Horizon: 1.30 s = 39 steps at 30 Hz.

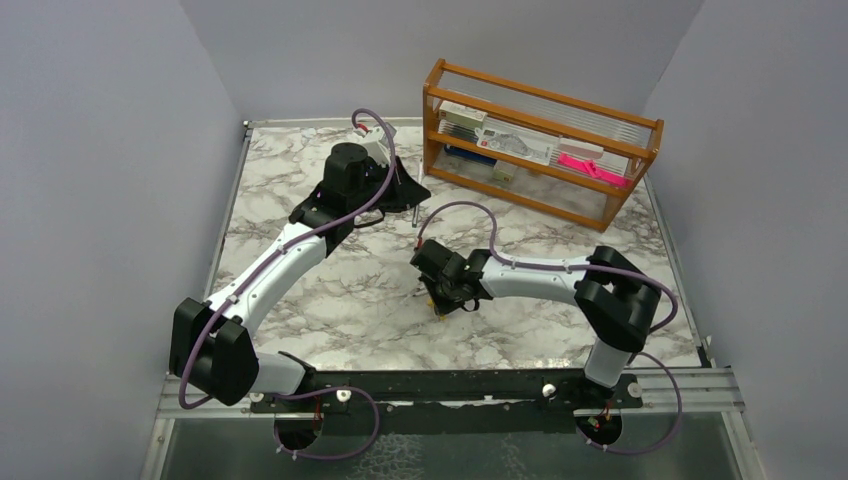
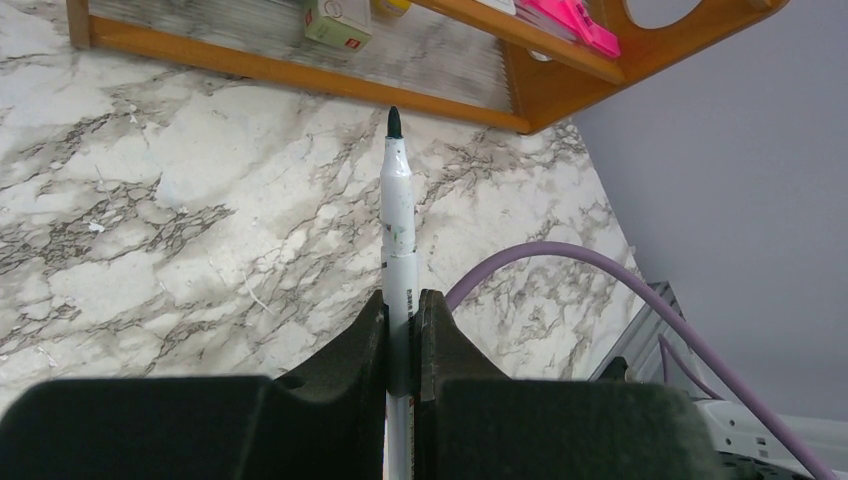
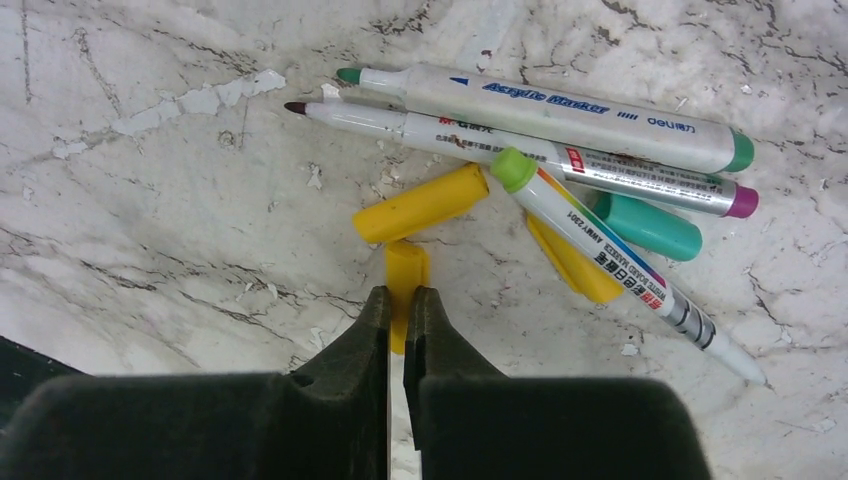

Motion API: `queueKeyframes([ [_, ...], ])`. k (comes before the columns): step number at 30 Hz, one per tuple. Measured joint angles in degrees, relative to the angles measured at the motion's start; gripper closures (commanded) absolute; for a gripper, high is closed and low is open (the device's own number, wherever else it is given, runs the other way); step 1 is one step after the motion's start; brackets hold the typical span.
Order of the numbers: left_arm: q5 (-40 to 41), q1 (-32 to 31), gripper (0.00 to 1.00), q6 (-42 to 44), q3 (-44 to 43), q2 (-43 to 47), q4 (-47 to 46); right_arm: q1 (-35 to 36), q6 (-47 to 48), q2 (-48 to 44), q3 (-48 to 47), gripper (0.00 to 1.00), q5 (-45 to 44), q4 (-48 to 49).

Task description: Insert the pens into the pen caps

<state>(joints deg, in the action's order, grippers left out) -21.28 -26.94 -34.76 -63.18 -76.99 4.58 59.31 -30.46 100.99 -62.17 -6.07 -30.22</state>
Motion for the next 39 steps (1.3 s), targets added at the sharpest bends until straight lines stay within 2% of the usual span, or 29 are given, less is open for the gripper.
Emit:
queueKeyframes([
  [5, -1.68, 0.90, 1.00, -1.49, 0.02, 0.00, -0.33, 0.00, -2.01, -2.58, 0.66, 0.99, -1.14, -1.36],
  [12, -5.99, 2.67, 1.00, -8.50, 3.82, 0.04, -6.99, -1.22, -6.01, -21.70, 1.86, 0.99, -4.02, -1.90],
  [16, -10.91, 2.49, 1.00, -15.08, 8.15, 0.09, -14.56, -7.82, -9.38, -28.98, 0.94, 0.99, -3.91, 1.38],
  [20, -13.75, 1.38, 1.00, -17.55, 8.68, 0.92, -18.25, -15.02, -12.52, -29.55, -0.87, 0.99, -3.69, 5.49],
  [23, -15.19, 0.02, 1.00, -18.51, 8.68, 2.99, -21.05, -17.66, -13.46, -29.29, -2.49, 0.99, -3.69, 8.92],
  [32, -16.41, -2.99, 1.00, -20.11, 8.66, 5.38, -24.63, -19.21, -13.46, -30.18, -3.98, 0.99, -4.22, 27.02],
  [39, -16.41, -4.20, 1.00, -20.22, 8.66, 5.46, -25.16, -19.32, -13.44, -30.18, -4.15, 0.99, -4.15, 32.33],
])
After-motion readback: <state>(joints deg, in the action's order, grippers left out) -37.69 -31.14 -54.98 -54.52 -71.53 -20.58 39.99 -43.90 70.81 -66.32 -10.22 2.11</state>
